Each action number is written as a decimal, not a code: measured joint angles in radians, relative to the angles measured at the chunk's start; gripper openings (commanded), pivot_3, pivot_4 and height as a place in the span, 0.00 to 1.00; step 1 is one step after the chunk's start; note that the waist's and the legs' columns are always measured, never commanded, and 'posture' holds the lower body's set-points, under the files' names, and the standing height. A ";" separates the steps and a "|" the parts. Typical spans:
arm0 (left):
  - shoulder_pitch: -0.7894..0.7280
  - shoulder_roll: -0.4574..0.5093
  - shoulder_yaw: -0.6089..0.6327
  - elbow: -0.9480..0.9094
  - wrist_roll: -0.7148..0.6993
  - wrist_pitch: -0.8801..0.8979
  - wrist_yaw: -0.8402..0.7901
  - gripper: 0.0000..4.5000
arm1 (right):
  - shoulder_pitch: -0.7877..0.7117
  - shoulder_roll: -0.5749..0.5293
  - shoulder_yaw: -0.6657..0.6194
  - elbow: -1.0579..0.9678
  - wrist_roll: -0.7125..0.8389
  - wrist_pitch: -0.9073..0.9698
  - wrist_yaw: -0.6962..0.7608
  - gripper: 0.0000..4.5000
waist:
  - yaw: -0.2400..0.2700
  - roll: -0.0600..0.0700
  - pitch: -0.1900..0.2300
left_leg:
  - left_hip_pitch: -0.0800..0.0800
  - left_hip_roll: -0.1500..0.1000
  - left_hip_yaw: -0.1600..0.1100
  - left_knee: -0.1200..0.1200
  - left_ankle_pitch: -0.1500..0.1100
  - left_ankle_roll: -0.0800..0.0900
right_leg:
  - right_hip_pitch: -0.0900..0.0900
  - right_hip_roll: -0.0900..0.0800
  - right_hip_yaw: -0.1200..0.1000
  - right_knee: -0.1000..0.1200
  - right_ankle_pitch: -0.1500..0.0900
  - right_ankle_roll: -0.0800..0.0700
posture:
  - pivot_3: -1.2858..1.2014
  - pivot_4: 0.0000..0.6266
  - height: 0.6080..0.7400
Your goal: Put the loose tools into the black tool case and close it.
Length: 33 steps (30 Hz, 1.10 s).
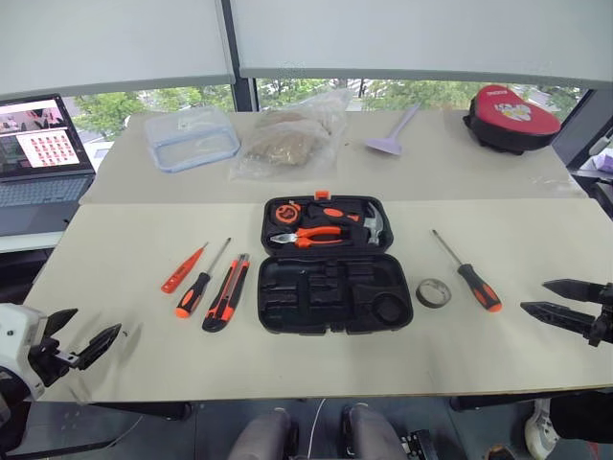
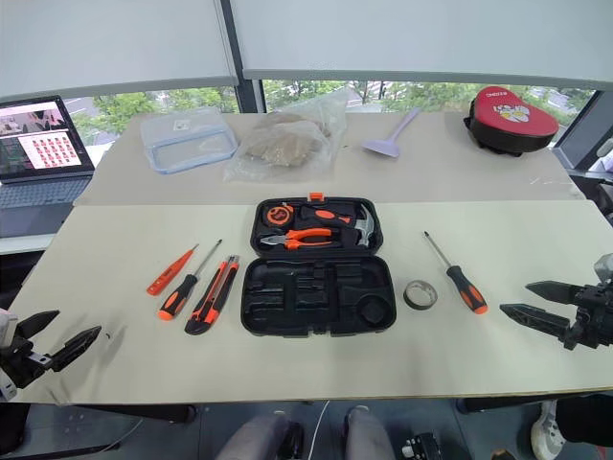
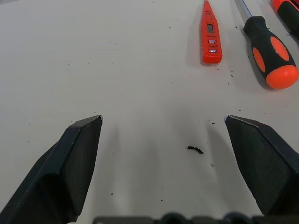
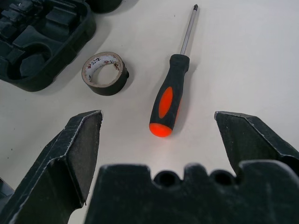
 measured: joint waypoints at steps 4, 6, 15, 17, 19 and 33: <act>-0.010 0.000 -0.012 0.003 0.005 0.001 0.007 1.00 | 0.011 0.000 -0.007 -0.002 -0.002 -0.002 -0.006 0.99 | 0.002 0.000 0.000 | 0.000 0.000 0.000 0.000 0.000 0.000 | 0.000 0.000 0.000 0.000 0.000 0.000 | 0.52 0.24 0.86; -0.038 0.000 -0.024 0.001 0.004 0.027 0.028 1.00 | 0.008 0.009 -0.012 -0.010 -0.002 -0.009 -0.017 0.99 | 0.003 0.000 0.000 | 0.000 0.000 0.000 0.000 0.000 0.000 | 0.000 0.000 0.000 0.000 0.000 0.000 | 0.52 0.24 0.86; -0.311 0.045 -0.128 -0.248 -0.167 0.413 0.249 1.00 | -0.175 0.067 0.011 -0.414 0.153 0.158 -0.202 0.99 | 0.001 0.000 0.000 | -0.001 0.000 -0.001 0.000 0.003 -0.005 | -0.002 0.001 0.000 0.003 0.000 0.000 | 0.52 0.24 0.86; -0.340 0.047 -0.171 -0.267 -0.175 0.494 0.299 1.00 | -0.199 0.092 0.058 -0.503 0.189 0.199 -0.243 0.99 | -0.003 -0.001 0.000 | -0.001 0.000 -0.001 0.000 0.003 -0.005 | -0.003 0.001 0.000 0.003 0.000 0.000 | 0.52 0.24 0.86; -0.355 0.056 -0.219 -0.287 -0.170 0.551 0.337 1.00 | -0.219 0.115 0.102 -0.566 0.212 0.224 -0.273 0.99 | -0.005 -0.001 0.001 | -0.002 -0.001 -0.001 0.000 0.003 -0.005 | -0.004 0.001 0.000 0.003 0.000 0.000 | 0.52 0.24 0.86; -0.447 0.041 -0.447 -0.316 -0.064 0.687 0.469 0.63 | -0.263 0.168 0.249 -0.773 0.245 0.220 -0.311 1.00 | 0.003 -0.002 0.001 | -0.003 -0.001 -0.001 0.001 0.003 -0.005 | -0.004 0.001 -0.001 0.003 0.000 0.000 | 0.52 0.24 0.86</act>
